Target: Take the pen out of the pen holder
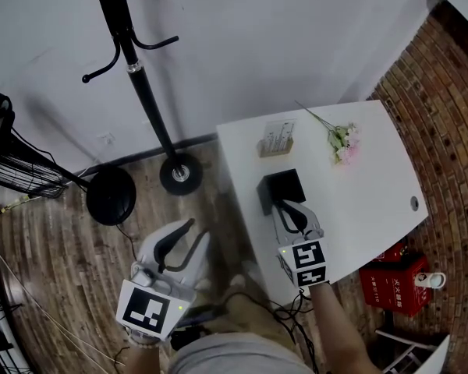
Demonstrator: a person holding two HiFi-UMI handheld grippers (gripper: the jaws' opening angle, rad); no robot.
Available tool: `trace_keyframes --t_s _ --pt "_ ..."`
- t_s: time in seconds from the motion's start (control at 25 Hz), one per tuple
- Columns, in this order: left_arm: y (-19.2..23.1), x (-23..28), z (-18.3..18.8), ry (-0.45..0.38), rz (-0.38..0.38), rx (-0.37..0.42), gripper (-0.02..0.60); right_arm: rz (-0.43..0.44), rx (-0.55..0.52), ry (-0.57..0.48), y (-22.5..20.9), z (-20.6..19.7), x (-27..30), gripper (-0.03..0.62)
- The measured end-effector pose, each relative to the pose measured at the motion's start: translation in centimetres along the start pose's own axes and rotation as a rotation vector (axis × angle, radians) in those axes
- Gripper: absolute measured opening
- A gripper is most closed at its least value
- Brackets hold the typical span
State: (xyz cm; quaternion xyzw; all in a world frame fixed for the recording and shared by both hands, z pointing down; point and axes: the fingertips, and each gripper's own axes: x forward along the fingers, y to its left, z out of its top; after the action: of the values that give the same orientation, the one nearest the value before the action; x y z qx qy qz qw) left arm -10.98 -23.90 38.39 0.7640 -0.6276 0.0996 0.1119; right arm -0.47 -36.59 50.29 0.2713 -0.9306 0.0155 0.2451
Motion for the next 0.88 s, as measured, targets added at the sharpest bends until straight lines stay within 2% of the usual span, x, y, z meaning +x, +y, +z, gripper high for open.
trace_keyframes --t_s 0.48,0.88 --pt "-0.1 -0.7 0.1 -0.009 -0.011 0.005 0.087 -0.077 0.059 -0.067 -1.4 1.7 -1.7 0.040" --pt "-0.1 -1.4 1.2 -0.042 -0.024 0.026 0.087 -0.134 0.060 -0.148 -2.2 4.9 -4.3 0.040"
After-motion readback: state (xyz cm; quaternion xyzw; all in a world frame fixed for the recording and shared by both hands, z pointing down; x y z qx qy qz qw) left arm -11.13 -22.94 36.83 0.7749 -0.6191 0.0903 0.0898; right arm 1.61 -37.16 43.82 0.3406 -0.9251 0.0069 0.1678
